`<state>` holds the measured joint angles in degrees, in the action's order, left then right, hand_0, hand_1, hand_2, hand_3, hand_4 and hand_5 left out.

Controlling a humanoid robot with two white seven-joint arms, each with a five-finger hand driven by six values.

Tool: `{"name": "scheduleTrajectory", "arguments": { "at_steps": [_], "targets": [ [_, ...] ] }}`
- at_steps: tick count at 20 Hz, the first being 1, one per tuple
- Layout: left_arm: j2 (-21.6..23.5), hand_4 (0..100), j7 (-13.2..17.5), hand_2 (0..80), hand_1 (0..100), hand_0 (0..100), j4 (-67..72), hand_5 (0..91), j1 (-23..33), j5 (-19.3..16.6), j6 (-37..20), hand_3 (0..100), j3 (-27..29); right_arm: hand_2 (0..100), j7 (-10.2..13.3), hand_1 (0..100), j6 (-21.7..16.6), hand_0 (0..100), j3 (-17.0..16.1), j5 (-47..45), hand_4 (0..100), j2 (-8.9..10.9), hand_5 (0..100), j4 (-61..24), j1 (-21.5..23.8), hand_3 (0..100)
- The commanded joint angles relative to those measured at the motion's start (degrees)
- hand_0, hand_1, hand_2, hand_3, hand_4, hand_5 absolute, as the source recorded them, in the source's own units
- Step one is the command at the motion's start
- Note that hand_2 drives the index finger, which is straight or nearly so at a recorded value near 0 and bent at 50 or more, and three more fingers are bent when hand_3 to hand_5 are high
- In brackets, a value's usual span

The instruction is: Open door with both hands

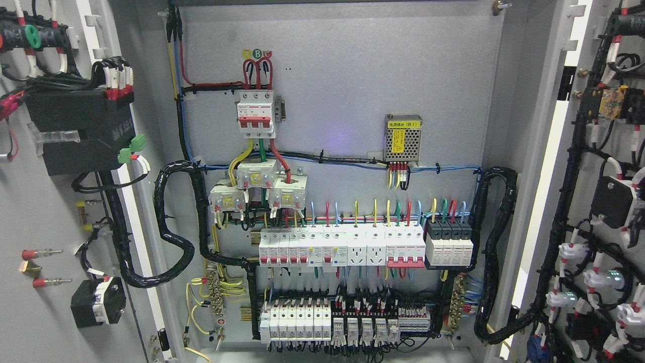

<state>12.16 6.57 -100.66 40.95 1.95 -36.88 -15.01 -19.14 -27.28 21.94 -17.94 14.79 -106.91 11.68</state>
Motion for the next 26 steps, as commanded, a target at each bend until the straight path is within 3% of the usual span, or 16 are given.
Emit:
{"name": "scheduleTrajectory", "arguments": {
  "at_steps": [1, 13, 16, 19, 26],
  "targets": [
    [1.7, 4, -0.9, 0.0, 0, 0, -5.7, 0.0, -3.0, 0.9, -2.2, 0, 1.7, 0, 0.3, 0, -0.1, 0, -5.9, 0.0, 0, 1.82, 0, -8.1, 1.5, 0],
    [0.8, 4, -1.0, 0.0, 0, 0, -6.8, 0.0, -13.3, 2.7, -11.1, 0, 5.7, 0, 0.3, 0, -2.3, 0, -9.5, 0.0, 0, 2.34, 0, -11.1, 3.6, 0],
    [1.1, 4, -1.0, 0.0, 0, 0, -7.4, 0.0, -14.8, 2.7, -12.9, 0, 5.8, 0, 0.2, 0, -3.9, 0, -12.1, 0.0, 0, 2.17, 0, -11.1, 4.8, 0],
    [1.3, 4, -1.0, 0.0, 0, 0, -7.4, 0.0, -16.2, 2.8, -14.5, 0, 6.3, 0, 0.2, 0, -5.9, 0, -12.2, 0.0, 0, 2.35, 0, -11.3, 5.9, 0],
    [3.5, 4, -1.0, 0.0, 0, 0, -7.8, 0.0, -17.1, 6.4, -21.9, 0, 7.0, 0, 0.3, 0, -6.1, 0, -14.2, -0.8, 0, 2.35, 0, -12.3, 6.1, 0]
  ]
}}
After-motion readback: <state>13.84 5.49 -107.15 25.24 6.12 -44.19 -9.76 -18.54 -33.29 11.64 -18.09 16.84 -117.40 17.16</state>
